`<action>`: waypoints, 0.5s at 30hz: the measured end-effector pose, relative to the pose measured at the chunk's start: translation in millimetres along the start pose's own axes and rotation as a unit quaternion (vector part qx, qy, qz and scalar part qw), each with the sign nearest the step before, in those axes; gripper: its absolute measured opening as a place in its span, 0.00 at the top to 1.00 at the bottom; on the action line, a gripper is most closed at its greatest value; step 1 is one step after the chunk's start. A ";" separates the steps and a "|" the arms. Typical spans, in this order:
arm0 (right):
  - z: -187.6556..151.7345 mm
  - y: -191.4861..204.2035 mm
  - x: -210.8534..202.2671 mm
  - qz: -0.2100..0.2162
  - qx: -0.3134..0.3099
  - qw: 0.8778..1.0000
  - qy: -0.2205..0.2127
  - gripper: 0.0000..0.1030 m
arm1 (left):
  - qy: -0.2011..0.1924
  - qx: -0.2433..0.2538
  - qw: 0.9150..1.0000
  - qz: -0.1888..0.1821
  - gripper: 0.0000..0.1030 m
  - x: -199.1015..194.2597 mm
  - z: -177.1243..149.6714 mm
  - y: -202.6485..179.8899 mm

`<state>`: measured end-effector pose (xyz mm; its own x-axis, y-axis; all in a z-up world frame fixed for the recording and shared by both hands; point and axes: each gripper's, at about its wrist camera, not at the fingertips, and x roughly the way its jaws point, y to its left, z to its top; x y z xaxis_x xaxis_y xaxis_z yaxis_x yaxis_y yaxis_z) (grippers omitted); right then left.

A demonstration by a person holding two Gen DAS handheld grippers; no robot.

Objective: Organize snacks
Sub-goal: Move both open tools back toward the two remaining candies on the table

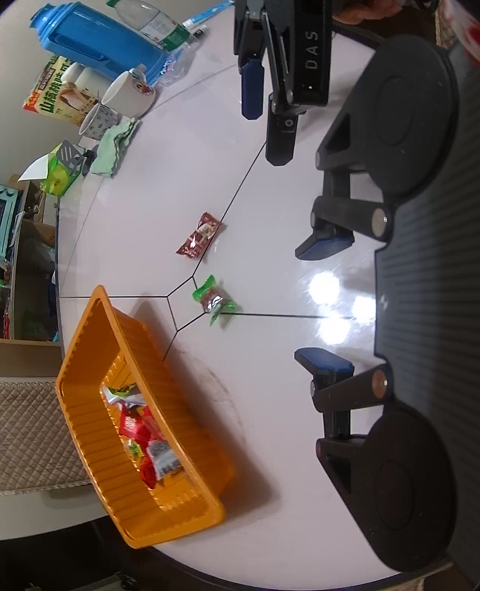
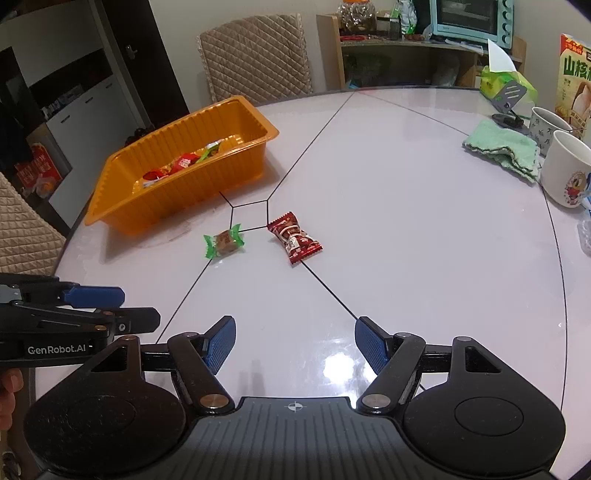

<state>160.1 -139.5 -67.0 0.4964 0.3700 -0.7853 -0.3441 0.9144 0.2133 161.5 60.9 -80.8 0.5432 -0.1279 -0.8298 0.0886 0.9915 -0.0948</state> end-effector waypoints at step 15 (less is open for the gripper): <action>16.7 -3.7 35.3 0.007 -0.027 1.000 -0.006 0.30 | -0.011 0.035 0.999 0.005 0.53 36.0 26.4 7.3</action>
<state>192.2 -127.0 -85.8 0.5008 0.3842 -0.7756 -0.3930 0.8993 0.1918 203.8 62.9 -96.8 0.5631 -0.1184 -0.8178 0.1400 0.9890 -0.0467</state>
